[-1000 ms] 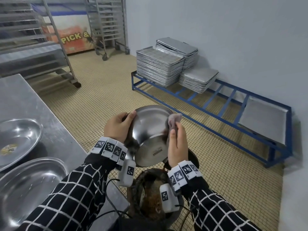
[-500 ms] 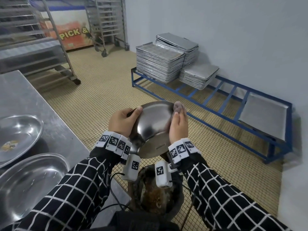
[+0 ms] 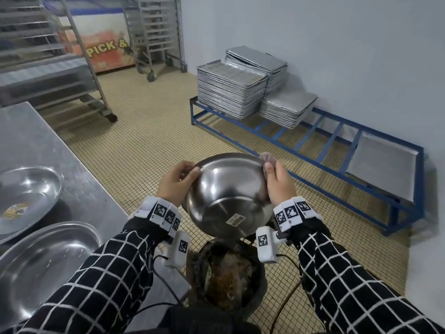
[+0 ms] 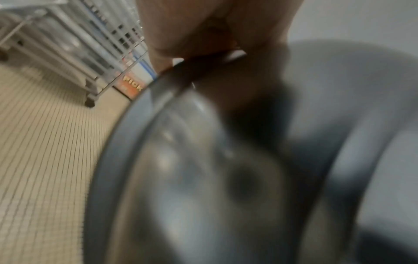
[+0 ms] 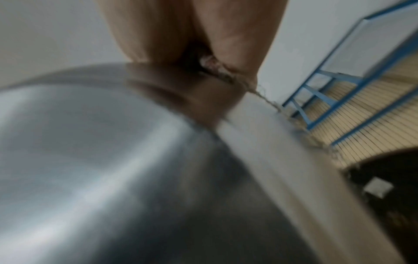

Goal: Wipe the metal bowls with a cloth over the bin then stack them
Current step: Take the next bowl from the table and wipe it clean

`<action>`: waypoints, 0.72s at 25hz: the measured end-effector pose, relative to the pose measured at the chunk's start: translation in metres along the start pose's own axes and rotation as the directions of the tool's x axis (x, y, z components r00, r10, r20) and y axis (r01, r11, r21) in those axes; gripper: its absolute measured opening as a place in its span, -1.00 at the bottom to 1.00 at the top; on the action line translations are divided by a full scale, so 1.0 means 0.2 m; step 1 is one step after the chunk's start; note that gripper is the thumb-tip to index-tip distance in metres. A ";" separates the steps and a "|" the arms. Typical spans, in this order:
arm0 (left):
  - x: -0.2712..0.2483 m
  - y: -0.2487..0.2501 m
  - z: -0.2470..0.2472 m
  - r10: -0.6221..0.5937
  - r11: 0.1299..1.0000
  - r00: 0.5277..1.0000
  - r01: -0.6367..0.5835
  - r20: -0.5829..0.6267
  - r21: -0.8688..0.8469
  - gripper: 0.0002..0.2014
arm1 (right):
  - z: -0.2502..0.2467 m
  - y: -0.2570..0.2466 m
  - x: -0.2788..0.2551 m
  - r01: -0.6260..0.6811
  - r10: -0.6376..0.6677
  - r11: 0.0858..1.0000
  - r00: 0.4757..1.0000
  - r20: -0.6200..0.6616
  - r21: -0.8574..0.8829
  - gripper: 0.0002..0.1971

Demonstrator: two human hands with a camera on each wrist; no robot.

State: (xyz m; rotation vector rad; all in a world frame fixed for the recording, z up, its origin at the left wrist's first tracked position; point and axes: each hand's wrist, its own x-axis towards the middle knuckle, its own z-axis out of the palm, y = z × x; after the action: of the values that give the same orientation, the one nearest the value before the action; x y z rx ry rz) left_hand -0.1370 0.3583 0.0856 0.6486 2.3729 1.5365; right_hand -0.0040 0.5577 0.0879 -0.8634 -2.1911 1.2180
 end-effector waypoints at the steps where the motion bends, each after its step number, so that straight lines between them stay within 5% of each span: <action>1: -0.01 0.02 0.01 0.021 1.000 0.998 -0.022 0.051 0.012 -0.87 | 0.00 -0.01 0.02 0.075 -0.073 0.992 0.997 0.024 -0.104 -0.72; 5: -0.04 0.11 0.10 0.128 0.985 0.977 -0.146 0.169 0.096 -0.74 | 0.06 -0.09 0.05 0.352 -0.298 0.792 0.936 0.188 -0.498 -0.72; 10: 0.00 0.16 0.16 0.186 0.907 0.974 -0.221 0.131 0.358 -0.76 | 0.14 -0.12 0.01 0.507 -0.512 0.627 0.840 0.176 -0.591 -0.67; 12: 0.01 0.16 0.16 0.198 0.897 0.973 -0.228 0.118 0.379 -0.72 | 0.18 -0.10 -0.01 0.513 -0.541 0.649 0.830 0.132 -0.562 -0.69; 18: 0.04 0.12 0.12 0.194 0.915 0.980 -0.162 -0.049 0.368 -0.69 | 0.23 -0.07 -0.09 0.356 -0.390 0.885 0.919 -0.061 -0.301 -0.55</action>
State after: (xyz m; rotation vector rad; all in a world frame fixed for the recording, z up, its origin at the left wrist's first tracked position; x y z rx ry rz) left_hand -0.1268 0.3901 0.0972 0.9172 2.7618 1.2128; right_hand -0.0266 0.5132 0.0747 -0.5594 -2.3266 0.6588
